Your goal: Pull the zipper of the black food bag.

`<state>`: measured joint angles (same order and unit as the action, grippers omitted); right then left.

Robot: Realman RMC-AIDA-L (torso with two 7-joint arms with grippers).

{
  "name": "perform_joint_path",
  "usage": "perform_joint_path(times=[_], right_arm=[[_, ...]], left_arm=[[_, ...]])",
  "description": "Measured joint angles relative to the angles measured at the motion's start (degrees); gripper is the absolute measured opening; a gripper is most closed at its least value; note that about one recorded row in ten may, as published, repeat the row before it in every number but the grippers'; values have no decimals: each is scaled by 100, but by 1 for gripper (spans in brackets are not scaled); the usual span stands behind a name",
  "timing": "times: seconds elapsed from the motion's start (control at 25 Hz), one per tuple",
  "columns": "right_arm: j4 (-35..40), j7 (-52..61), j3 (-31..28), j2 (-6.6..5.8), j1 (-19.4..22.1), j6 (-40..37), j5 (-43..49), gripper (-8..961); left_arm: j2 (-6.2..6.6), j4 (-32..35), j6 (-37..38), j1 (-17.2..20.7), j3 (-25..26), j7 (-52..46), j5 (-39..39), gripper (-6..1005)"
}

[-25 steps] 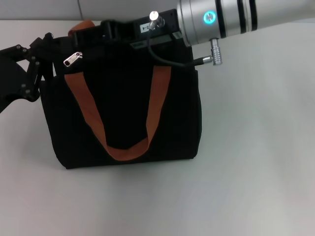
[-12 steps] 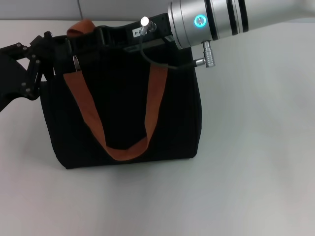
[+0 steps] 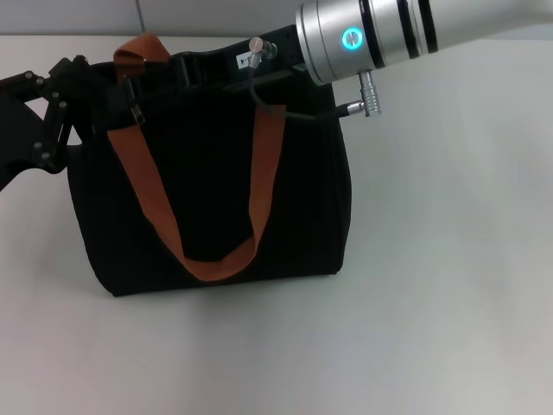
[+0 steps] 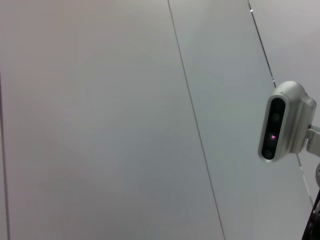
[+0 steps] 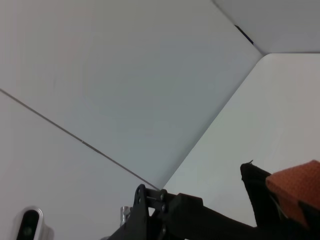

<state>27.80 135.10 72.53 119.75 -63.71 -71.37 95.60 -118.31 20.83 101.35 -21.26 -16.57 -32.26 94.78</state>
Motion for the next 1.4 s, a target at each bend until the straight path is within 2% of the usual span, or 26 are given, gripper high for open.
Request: perform_joint_path(times=[0.8, 1.04, 1.4], right_arm=[[322, -145, 413, 13, 30, 130, -32, 698], [516, -147, 488, 13, 123, 225, -8, 496], [703, -147, 717, 12, 173, 370, 0, 495]], left_arm=[[-14, -3, 23, -75, -40, 0, -14, 23], [-16, -15, 26, -80, -40, -1, -15, 24], [-11, -62, 31, -94, -39, 0, -13, 24]])
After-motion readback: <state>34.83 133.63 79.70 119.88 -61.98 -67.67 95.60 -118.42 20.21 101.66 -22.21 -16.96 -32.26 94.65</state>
